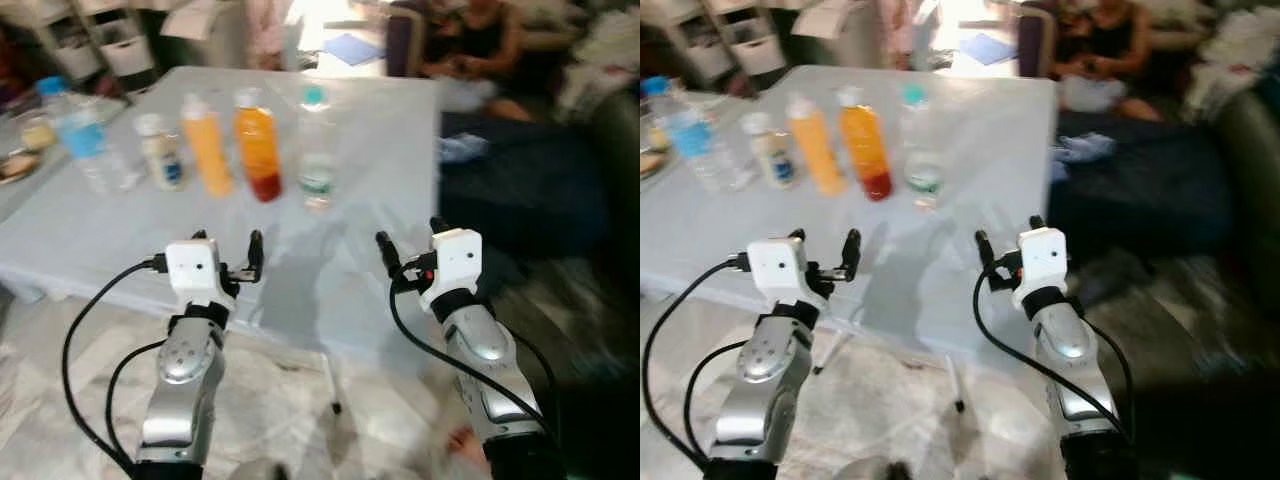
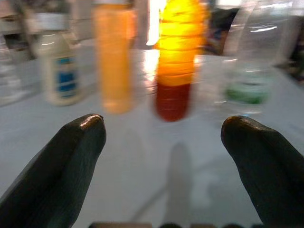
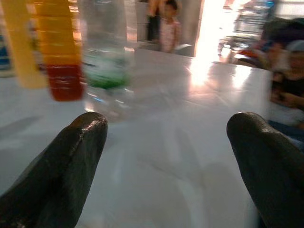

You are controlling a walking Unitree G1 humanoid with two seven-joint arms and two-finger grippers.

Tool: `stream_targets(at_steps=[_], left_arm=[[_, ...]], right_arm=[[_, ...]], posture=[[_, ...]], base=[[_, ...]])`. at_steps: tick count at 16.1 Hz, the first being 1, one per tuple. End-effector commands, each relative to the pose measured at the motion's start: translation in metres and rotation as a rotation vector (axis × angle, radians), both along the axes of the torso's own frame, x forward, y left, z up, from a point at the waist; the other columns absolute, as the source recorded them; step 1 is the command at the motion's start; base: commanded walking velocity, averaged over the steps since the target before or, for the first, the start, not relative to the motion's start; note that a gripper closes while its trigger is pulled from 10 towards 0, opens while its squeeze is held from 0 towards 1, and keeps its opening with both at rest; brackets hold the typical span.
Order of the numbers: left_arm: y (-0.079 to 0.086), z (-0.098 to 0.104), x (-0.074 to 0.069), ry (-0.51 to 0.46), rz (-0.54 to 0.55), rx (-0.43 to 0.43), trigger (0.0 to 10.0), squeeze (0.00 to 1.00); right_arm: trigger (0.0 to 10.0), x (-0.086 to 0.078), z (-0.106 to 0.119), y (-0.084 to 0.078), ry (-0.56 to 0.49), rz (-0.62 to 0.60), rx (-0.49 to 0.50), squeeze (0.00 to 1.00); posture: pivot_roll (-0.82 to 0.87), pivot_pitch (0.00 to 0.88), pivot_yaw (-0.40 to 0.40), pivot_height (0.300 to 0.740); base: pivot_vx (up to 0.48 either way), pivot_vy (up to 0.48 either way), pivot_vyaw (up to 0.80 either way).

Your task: Restocking fridge

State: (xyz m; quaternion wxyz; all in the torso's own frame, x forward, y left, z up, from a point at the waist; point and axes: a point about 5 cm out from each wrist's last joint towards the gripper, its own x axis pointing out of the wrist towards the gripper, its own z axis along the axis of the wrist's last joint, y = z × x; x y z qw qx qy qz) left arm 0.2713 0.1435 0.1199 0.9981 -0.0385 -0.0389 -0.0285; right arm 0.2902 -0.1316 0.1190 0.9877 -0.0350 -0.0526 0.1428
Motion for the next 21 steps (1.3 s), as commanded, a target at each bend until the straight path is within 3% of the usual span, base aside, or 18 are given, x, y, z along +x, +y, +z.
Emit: stream_targets(at_steps=[1,9,13,18,21], left_arm=[[0.010,0.001,-0.001,0.007,0.039,0.023,10.0,0.00],[0.011,-0.005,-0.006,0.032,0.055,0.024,10.0,0.00],[0.012,-0.005,-0.006,0.035,0.057,0.033,10.0,0.00],[0.012,-0.003,-0.005,0.029,0.058,0.037,10.0,0.00],[0.012,-0.001,-0.005,0.027,0.053,0.041,10.0,0.00]], right_arm=[[10.0,0.000,0.007,0.010,-0.028,0.038,0.013,0.00],[10.0,0.001,0.007,0.011,-0.030,0.050,-0.003,0.00],[10.0,0.004,0.021,0.009,-0.105,0.078,-0.069,0.00],[10.0,0.033,0.077,0.016,-0.257,0.191,-0.121,0.00],[10.0,0.046,0.097,0.023,-0.298,0.248,-0.137,0.00]], posture=[[-0.04,0.101,0.048,0.740],[-0.04,0.107,0.045,0.740],[-0.04,0.108,0.051,0.740],[-0.03,0.110,0.057,0.740],[-0.02,0.108,0.062,0.740]], base=[[0.311,0.000,0.41],[0.147,0.000,0.00],[0.000,0.000,0.00],[0.000,0.000,0.00],[0.000,0.000,0.00]])
